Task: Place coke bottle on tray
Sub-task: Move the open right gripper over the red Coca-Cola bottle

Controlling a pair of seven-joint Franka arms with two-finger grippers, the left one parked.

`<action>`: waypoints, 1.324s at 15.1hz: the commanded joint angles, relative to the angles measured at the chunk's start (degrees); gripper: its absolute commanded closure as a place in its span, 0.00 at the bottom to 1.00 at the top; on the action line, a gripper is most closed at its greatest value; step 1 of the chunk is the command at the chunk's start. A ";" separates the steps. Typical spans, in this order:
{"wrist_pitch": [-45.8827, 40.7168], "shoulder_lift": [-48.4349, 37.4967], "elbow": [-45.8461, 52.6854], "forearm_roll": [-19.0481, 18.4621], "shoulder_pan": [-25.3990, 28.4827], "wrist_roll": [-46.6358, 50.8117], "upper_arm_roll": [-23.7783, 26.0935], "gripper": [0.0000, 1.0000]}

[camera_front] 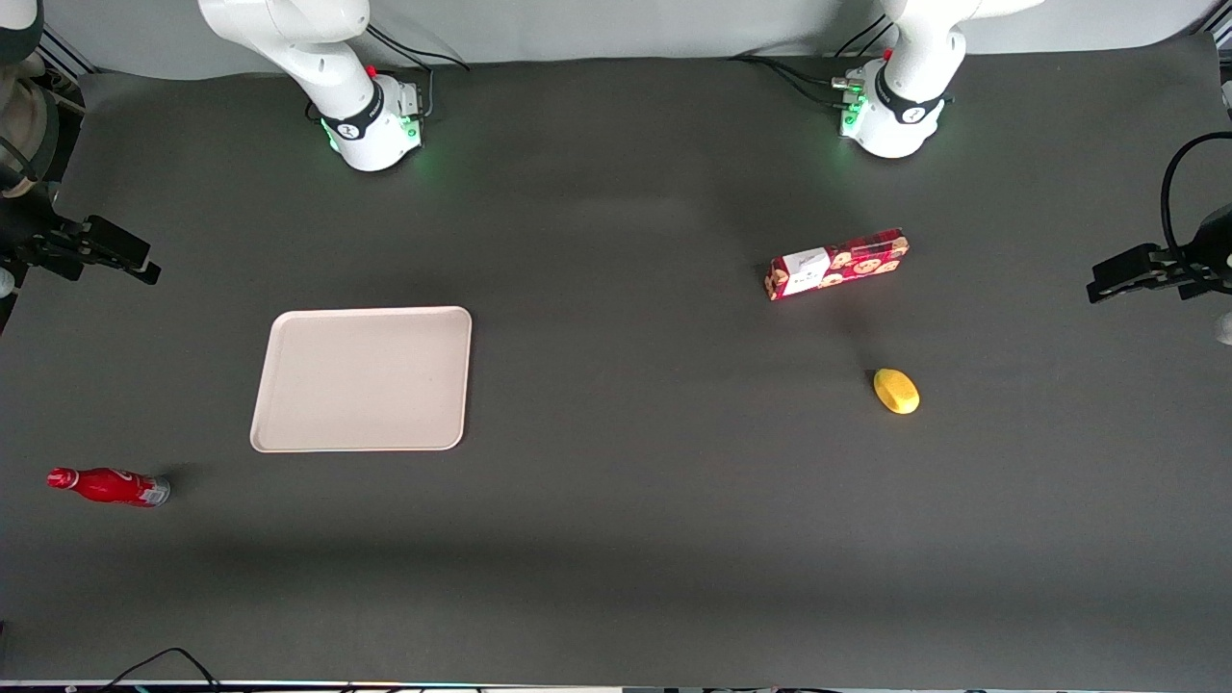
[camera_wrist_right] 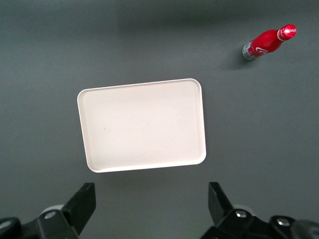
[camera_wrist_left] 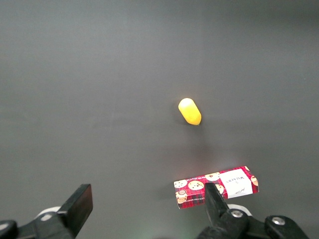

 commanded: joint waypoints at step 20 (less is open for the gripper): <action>9.52 35.87 25.29 11.24 -2.10 -61.57 -22.44 0.00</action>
